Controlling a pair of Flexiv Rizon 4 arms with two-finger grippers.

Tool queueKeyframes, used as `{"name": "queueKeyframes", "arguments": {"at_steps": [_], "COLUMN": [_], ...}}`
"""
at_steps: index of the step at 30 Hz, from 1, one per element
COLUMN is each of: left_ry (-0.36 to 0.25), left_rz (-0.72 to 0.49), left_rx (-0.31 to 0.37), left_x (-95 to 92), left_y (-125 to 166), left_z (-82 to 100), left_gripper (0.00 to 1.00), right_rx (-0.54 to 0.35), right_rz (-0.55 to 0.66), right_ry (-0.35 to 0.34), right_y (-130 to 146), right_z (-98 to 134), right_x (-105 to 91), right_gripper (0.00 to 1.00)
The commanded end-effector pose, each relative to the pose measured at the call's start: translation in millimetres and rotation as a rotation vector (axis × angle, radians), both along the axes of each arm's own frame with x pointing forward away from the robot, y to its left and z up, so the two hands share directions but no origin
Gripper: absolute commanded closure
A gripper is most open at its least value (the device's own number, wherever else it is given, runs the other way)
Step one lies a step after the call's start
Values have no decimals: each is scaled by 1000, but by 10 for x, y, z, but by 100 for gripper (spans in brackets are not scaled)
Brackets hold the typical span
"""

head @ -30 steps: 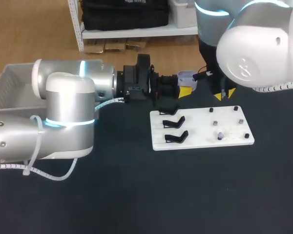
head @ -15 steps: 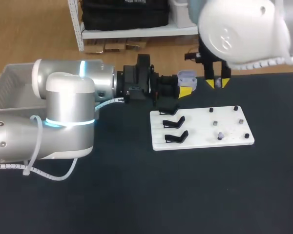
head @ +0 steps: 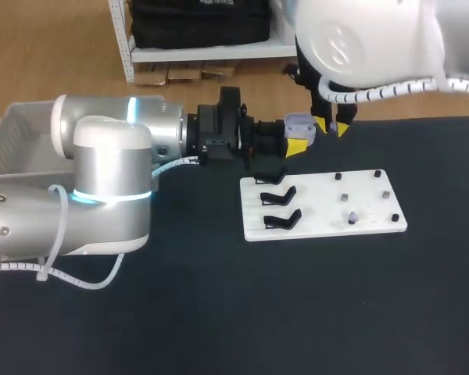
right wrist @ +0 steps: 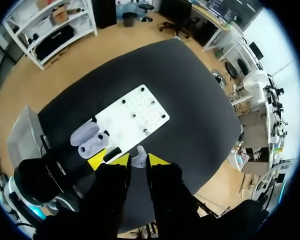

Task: Pick up each earbud case from the left stands, insert the matching earbuds, close the lid, and place the case in the box.

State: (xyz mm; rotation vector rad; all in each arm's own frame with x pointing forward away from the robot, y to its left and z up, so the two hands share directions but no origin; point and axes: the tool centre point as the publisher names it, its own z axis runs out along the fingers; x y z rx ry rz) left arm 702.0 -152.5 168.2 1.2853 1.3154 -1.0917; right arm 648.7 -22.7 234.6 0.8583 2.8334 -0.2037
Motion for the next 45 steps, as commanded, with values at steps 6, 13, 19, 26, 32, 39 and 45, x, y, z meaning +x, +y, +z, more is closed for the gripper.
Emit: {"name": "queueKeyframes", "arguments": {"at_steps": [6, 13, 19, 26, 32, 39, 45], "left_ry": [-6, -6, -6, -6, -6, -6, -6], "left_rz": [4, 4, 4, 4, 4, 4, 4], "left_rx": [-9, -9, -9, -9, -9, -9, -9], "left_x": [-8, -8, -8, -8, -8, -8, -8], "left_y": [2, 2, 2, 2, 2, 2, 2], "left_z": [-19, -19, -19, -19, -19, -19, -19], "left_gripper": [100, 100, 100, 100, 100, 100, 100], "right_rx": [39, 64, 119, 100, 107, 111, 121], "right_rz": [-53, -47, 2, 22, 6, -8, -14], "right_ry": [-18, -20, -5, -6, -10, 0, 12], "right_y": [150, 227, 351, 440, 435, 404, 420], "right_z": [-86, -41, -7, -24, -19, -43, -70], "right_x": [47, 197, 316, 421, 416, 392, 351], "right_gripper": [100, 100, 100, 100, 100, 100, 100]}}
